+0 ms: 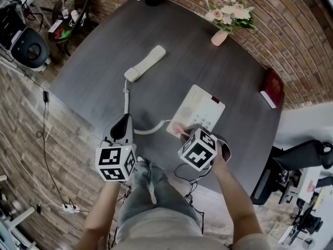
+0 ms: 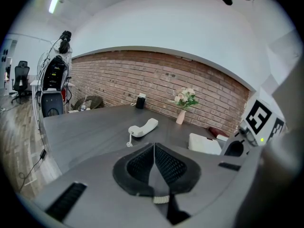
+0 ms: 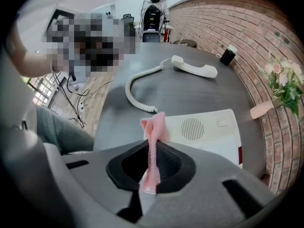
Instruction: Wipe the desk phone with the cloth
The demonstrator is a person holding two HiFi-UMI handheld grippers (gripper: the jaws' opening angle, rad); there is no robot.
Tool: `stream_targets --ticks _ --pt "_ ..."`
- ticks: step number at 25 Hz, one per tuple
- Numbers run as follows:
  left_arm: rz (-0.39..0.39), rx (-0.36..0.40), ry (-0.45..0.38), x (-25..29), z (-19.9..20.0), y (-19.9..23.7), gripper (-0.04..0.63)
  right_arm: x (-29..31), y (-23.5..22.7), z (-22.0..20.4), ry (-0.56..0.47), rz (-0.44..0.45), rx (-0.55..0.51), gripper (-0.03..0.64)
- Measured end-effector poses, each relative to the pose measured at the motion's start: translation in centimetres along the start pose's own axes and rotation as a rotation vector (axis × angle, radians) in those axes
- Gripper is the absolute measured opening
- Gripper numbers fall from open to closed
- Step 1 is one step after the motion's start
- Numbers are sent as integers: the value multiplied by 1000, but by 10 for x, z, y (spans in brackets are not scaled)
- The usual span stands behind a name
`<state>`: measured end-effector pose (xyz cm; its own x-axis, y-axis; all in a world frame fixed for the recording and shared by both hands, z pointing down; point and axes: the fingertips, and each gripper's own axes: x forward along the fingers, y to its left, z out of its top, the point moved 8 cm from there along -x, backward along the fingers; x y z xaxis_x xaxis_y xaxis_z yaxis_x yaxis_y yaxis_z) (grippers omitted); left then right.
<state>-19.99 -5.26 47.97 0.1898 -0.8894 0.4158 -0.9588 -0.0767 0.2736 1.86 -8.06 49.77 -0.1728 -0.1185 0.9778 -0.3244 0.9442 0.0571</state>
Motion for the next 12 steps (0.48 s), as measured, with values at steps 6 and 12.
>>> stream_targets --ticks 6,12 --pt "-9 1 1 -2 -2 -3 9 2 11 -1 -1 18 0 20" --pt "-8 2 1 -8 -4 -1 9 3 20 -1 -2 32 7 20"
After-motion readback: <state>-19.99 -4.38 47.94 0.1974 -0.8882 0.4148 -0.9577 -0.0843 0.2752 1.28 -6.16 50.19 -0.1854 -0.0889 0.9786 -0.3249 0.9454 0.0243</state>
